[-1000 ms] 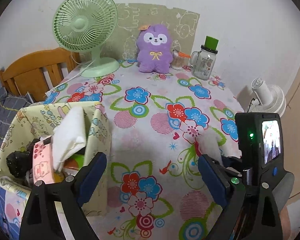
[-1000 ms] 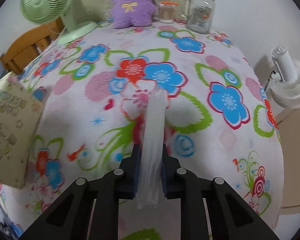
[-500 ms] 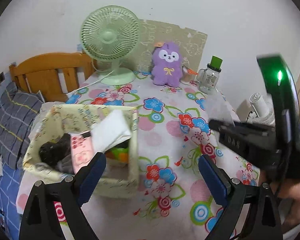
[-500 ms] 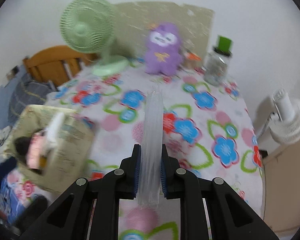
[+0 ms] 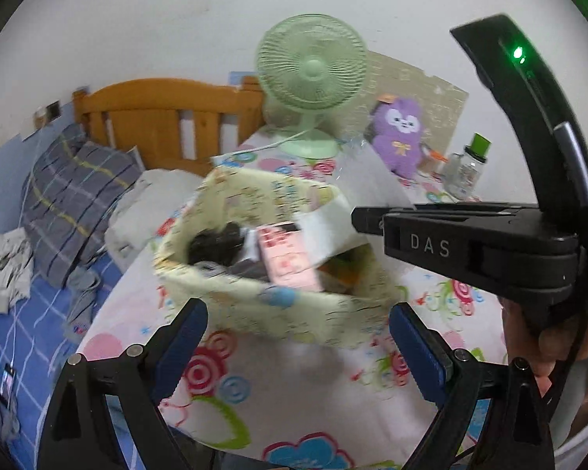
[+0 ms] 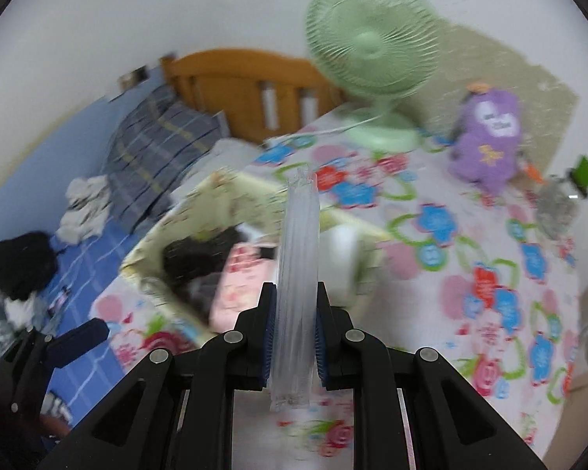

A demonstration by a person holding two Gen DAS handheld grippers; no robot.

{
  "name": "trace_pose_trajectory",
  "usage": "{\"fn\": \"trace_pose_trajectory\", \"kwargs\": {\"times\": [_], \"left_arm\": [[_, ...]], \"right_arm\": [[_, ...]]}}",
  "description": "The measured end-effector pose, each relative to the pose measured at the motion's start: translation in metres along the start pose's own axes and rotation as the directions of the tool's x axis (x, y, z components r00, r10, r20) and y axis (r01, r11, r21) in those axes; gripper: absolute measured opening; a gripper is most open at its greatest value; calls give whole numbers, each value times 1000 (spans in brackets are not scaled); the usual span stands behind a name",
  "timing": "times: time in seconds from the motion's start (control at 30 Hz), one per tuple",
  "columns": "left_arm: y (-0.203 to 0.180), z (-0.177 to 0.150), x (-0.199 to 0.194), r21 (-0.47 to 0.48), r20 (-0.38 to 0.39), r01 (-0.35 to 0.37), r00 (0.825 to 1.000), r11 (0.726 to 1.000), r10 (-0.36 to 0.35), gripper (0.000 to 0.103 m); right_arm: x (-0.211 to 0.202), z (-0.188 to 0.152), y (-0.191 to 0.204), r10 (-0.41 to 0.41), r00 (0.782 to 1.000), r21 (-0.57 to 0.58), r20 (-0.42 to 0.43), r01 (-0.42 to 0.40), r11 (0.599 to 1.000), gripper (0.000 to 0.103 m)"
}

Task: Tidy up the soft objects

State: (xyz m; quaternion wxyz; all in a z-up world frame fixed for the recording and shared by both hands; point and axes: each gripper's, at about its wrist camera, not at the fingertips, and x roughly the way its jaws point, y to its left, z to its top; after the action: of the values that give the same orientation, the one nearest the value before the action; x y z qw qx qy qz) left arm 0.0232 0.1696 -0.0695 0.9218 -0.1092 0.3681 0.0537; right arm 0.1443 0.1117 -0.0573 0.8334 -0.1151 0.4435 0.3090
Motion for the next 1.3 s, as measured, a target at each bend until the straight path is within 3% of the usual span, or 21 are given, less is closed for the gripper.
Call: {"fn": "trace_pose_trajectory", "kwargs": {"times": [0.2,0.27,0.3,0.33,0.37,0.67,0.83,1.07,1.3], "left_arm": [[17,-7,-1,-12,-13,-45,999,999,45,95],[20,-7,1,-16,-17,-49,999,999,49,95],[22,-7,1,-24,-19,-47,999,999,46,95],[24,-7,1,-33,-19,-40,999,999,40,95],[24,-7,1,-40,-19,-34,999,999,33,95],[9,1,-6,-18,10,-14,1000,1000,14,95],[-5,10,-9,-4,31,3,1000,1000,-3,95],[-40,22,-19,51,69,63,995,997,-67,95],[-86,32,-36,109,127,124,982,986,-138,97]], "right_arm": [[29,-3,19,31,997,-34,-73,-34,999,23],[28,-4,29,-16,997,-79,-73,10,997,41],[25,-4,30,-32,998,-93,-62,26,995,68],[20,-4,32,-49,998,-107,-35,45,993,86],[15,-4,31,-58,998,-115,-9,57,992,90],[-12,-4,12,-70,996,-69,57,74,995,91],[-42,-17,4,-149,981,-59,123,157,986,91],[-105,-32,-21,-313,916,7,253,321,947,91],[-171,-59,-67,-411,843,175,347,372,912,92]]}}
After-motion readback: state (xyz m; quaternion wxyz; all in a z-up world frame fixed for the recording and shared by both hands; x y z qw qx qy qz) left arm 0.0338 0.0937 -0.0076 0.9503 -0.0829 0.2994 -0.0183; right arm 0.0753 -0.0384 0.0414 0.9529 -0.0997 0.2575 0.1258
